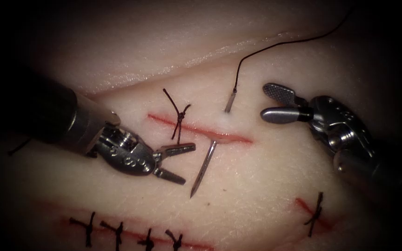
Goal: Wound Closure
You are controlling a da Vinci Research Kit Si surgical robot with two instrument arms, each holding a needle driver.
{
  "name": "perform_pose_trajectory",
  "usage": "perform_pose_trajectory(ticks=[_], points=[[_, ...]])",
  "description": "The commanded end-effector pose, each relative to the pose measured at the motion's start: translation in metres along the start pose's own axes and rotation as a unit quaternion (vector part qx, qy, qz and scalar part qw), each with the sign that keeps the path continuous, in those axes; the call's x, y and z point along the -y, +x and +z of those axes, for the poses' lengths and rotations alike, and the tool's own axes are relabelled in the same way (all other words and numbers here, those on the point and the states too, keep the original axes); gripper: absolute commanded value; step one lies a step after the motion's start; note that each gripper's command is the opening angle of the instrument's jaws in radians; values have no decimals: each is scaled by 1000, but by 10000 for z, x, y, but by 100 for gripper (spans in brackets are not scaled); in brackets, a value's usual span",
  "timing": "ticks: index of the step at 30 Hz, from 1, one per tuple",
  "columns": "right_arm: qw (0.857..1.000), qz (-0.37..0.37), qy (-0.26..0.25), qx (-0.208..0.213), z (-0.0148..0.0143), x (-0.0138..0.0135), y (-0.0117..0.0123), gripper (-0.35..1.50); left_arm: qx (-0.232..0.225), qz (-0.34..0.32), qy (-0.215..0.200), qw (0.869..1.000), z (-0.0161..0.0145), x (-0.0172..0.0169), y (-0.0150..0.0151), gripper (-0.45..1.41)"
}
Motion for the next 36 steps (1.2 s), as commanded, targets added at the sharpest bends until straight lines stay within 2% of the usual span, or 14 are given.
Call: perform_pose_trajectory(ticks=[1,9,12,24,26,33,36], points=[[1000,0,0,1,10,-4,-6,119,5,4,-1,1000,4,-9,-4,66],[1000,-1,-2,-2,16,-3,-8,118,15,64,1,998,18,-21,0,56],[1000,-1,-2,-4,16,-3,-9,118,7,86,-8,996,28,-23,3,44],[1000,-8,1,-6,13,-3,-21,113,-1,108,-11,994,46,-14,9,47],[1000,-10,2,-7,13,-4,-24,113,4,111,-10,994,47,-12,9,54],[1000,-18,3,-15,12,-6,-33,111,7,111,-6,994,48,-10,10,59],[1000,-17,4,-17,12,-6,-35,109,8,110,-5,994,52,-8,11,36]])
